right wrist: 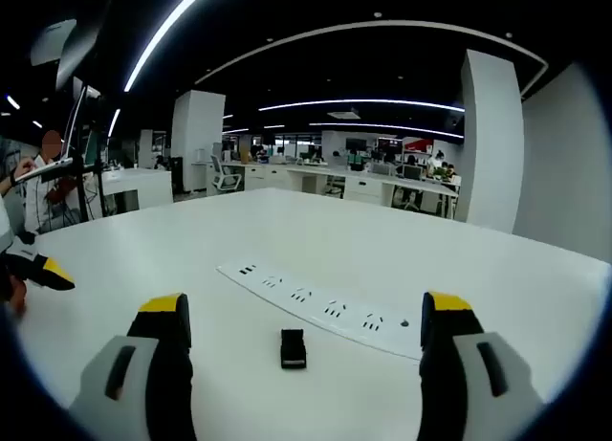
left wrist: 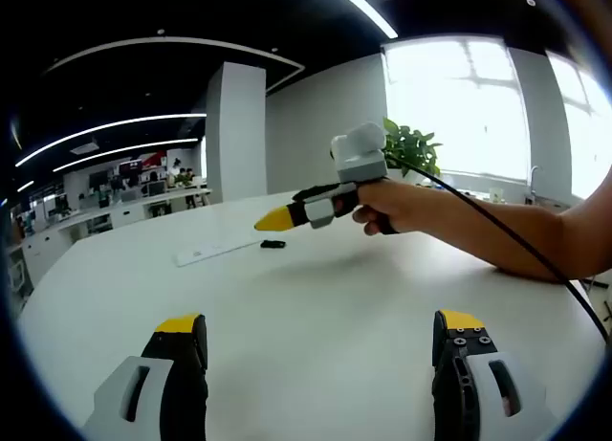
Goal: Snap the two parts of the plastic buckle together until the buckle closes and remains connected.
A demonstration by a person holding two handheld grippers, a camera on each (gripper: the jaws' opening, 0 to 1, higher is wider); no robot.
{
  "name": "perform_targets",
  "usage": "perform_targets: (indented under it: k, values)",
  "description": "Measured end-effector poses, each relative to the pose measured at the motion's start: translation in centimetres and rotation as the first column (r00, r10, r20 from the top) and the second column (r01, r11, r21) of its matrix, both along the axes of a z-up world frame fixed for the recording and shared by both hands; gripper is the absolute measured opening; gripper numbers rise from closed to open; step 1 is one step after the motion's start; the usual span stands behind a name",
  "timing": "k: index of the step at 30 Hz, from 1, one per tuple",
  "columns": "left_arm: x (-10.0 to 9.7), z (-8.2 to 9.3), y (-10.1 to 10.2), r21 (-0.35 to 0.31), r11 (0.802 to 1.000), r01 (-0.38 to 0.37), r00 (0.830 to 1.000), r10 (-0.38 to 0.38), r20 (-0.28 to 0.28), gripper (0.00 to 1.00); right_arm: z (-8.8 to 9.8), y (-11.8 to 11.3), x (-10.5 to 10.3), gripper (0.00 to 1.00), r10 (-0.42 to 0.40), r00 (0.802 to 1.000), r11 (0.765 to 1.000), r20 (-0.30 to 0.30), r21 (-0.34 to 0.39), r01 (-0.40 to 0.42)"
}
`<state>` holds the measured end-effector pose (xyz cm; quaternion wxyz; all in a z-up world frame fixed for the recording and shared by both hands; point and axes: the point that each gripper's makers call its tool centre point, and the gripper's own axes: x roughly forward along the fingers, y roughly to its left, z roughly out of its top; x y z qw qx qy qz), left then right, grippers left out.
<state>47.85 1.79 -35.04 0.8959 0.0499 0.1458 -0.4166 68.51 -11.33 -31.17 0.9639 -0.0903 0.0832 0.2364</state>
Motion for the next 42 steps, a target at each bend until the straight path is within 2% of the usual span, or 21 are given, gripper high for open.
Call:
perform_targets:
  k: [3,7,11,16,23,27,30,32,34,37,42]
  values:
    - [0.0,-0.2,0.2,0.019,1.000,0.000,1.000,0.000,0.012,0.99,0.9,-0.7,0.0,1.00,-0.016,0.999,1.000,0.037,0.021,0.016]
    - [0.0,-0.1,0.3,0.020,1.000,0.002,1.000,-0.003,0.019,0.99,1.4,-1.5,-1.0,1.00,-0.044,0.998,0.999,0.044,0.025,0.043]
    - [0.2,0.0,0.8,0.010,1.000,-0.011,1.000,0.011,0.019,0.99,1.3,-2.1,-2.0,1.00,-0.069,0.996,0.997,0.052,0.020,0.068]
    - [0.2,0.4,1.3,-0.016,1.000,-0.024,1.000,0.024,0.012,0.96,0.1,-2.2,-4.0,0.99,-0.072,0.997,0.997,0.036,-0.013,0.073]
    - [0.5,0.3,1.7,-0.021,0.999,-0.043,0.999,0.043,0.007,0.97,0.9,-3.2,-5.5,0.98,-0.096,0.994,0.995,0.042,0.001,0.096]
    - [0.6,0.3,1.9,-0.046,0.998,-0.048,0.999,0.047,-0.022,0.99,0.9,-3.5,-6.6,0.98,-0.105,0.994,0.995,0.042,-0.001,0.105]
    - [0.5,1.0,2.0,-0.054,0.997,-0.053,0.999,0.053,0.001,0.99,0.9,-4.0,-7.2,0.97,-0.113,0.993,0.994,0.042,0.001,0.113]
    - [1.2,1.9,2.8,-0.067,0.992,-0.110,0.993,0.113,0.041,0.99,1.0,-4.2,-7.6,0.97,-0.116,0.992,0.993,0.044,0.005,0.116]
    - [1.4,2.5,3.3,-0.088,0.987,-0.132,0.989,0.137,0.059,0.99,1.2,-4.4,-8.0,0.97,-0.117,0.992,0.993,0.050,0.002,0.117]
    - [1.8,2.8,4.3,-0.119,0.981,-0.155,0.986,0.162,0.047,0.98,1.3,-4.6,-8.4,0.97,-0.119,0.991,0.993,0.054,-0.001,0.119]
    - [2.1,2.4,5.0,-0.131,0.976,-0.174,0.984,0.179,0.025,0.97,1.4,-5.0,-9.1,0.96,-0.123,0.991,0.992,0.058,-0.003,0.123]
